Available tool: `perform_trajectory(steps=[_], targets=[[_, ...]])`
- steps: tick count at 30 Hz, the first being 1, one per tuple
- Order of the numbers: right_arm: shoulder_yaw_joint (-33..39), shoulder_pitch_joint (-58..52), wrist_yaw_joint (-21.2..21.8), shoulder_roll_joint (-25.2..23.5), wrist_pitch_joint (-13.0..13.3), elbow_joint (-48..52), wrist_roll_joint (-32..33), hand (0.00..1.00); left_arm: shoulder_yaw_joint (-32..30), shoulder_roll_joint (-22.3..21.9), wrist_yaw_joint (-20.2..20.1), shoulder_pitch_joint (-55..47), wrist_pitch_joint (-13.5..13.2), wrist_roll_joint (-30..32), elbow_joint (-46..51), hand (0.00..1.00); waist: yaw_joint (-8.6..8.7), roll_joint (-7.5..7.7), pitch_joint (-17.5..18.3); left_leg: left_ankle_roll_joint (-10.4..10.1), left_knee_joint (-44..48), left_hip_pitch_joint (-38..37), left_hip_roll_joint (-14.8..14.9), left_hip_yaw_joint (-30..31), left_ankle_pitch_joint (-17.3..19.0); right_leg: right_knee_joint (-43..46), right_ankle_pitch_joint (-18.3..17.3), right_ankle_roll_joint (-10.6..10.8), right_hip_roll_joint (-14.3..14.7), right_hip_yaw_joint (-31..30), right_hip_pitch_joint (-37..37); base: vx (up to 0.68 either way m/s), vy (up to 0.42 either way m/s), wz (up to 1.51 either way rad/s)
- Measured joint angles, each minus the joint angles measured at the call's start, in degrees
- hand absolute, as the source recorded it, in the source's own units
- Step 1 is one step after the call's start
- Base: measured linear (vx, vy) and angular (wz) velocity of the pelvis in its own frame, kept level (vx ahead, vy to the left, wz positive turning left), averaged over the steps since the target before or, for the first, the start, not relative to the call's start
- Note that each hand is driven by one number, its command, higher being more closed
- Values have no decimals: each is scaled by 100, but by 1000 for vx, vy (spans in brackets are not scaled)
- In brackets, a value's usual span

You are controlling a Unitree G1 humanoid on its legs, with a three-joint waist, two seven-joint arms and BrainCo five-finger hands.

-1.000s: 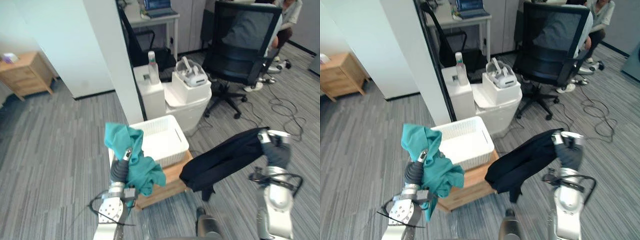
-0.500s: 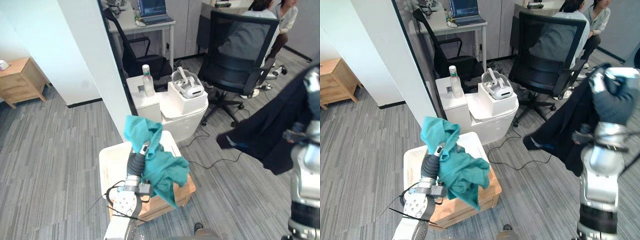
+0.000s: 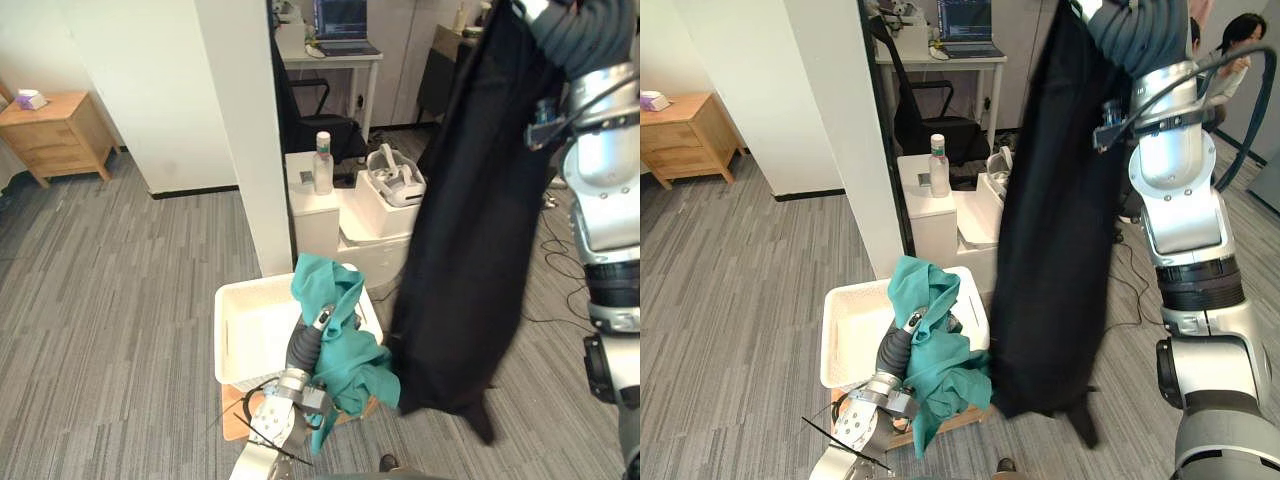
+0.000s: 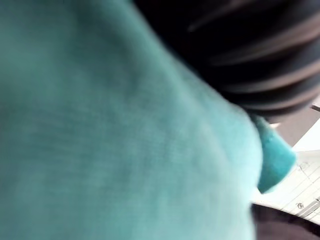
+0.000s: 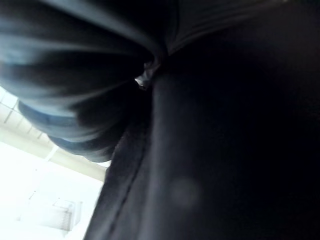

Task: Tidy the bed and pick cloth on bed and put in laundry

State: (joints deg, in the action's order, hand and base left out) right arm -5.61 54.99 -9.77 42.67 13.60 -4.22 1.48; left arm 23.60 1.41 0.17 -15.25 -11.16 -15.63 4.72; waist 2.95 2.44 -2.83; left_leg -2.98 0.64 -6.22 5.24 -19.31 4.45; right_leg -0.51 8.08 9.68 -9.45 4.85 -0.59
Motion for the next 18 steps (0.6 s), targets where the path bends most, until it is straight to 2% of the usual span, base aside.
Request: perform_trajectory(steps=[5,11,18], targets=[[-1,406,-31,66,-12,5,-144,100,-23,-1,-13,-104,6,-40,-247,100,-60,57,34,34,-564,-164,-201,34,-285,-87,16,-4,-68,3,14,-64,7,6],[3,532,-275,-8,-22,170,-205,100,-88,-2,-6,-141,79,-221,-437,100,-64,84,45,25,-646,-202,-212,4,-326,-99,14,-4,-58,-11,15,-48,-13,-4],[-463,773,-255,-1056,-45,114,-258,100,-53,-48,7,-85,93,-282,-522,100,-72,100,58,-27,-654,-245,-229,-111,-373,-169,-37,-64,-44,-21,13,-56,-38,-11]])
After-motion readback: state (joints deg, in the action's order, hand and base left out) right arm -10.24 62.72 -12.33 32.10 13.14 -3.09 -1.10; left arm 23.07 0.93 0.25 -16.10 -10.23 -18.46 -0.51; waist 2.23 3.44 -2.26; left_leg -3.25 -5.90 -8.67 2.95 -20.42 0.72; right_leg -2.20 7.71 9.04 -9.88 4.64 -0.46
